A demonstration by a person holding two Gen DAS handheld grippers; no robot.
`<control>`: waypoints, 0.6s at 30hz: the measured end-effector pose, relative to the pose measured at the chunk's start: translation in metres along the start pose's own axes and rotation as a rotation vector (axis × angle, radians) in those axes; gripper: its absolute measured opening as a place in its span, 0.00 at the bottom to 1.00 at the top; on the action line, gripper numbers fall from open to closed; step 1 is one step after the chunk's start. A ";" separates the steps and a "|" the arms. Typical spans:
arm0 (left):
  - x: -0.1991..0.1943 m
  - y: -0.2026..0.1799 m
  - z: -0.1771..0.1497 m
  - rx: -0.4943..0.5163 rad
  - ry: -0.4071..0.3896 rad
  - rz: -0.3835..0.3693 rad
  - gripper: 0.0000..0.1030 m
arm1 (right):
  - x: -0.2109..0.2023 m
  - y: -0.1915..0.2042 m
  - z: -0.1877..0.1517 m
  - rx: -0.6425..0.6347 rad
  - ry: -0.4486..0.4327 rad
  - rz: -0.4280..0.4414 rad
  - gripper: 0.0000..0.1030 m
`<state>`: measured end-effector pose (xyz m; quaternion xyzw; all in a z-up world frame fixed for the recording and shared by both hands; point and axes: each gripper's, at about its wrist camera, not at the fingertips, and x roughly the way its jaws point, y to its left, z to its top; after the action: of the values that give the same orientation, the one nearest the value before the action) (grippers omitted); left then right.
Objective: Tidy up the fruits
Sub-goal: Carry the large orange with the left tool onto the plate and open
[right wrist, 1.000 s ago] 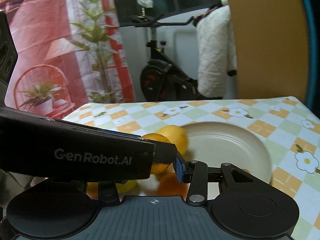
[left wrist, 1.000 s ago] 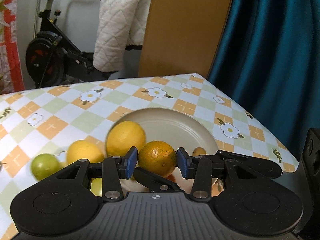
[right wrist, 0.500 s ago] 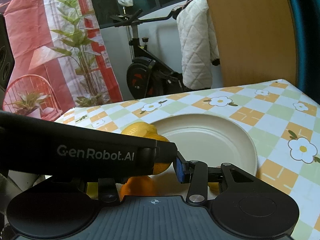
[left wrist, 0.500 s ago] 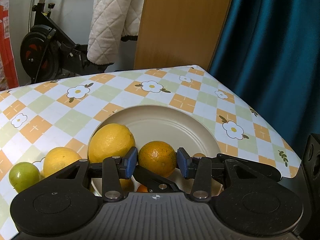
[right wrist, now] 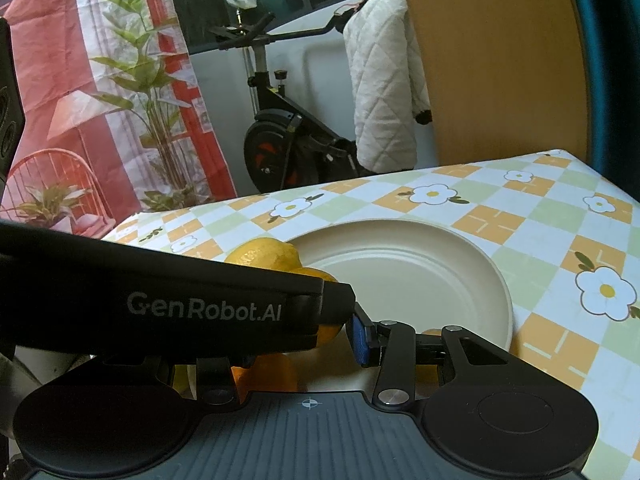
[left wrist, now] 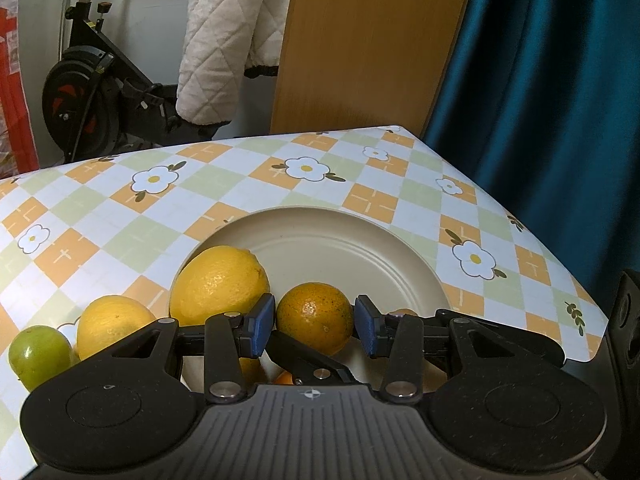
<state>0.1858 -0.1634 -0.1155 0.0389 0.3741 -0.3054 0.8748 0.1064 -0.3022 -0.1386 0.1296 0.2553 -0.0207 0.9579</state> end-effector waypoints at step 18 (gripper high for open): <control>-0.010 0.005 0.001 -0.016 -0.023 0.013 0.45 | -0.008 0.007 -0.004 -0.056 -0.039 -0.053 0.39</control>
<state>0.1839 -0.1544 -0.1094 0.0308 0.3664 -0.2969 0.8813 0.0984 -0.2944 -0.1358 0.0954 0.2405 -0.0413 0.9651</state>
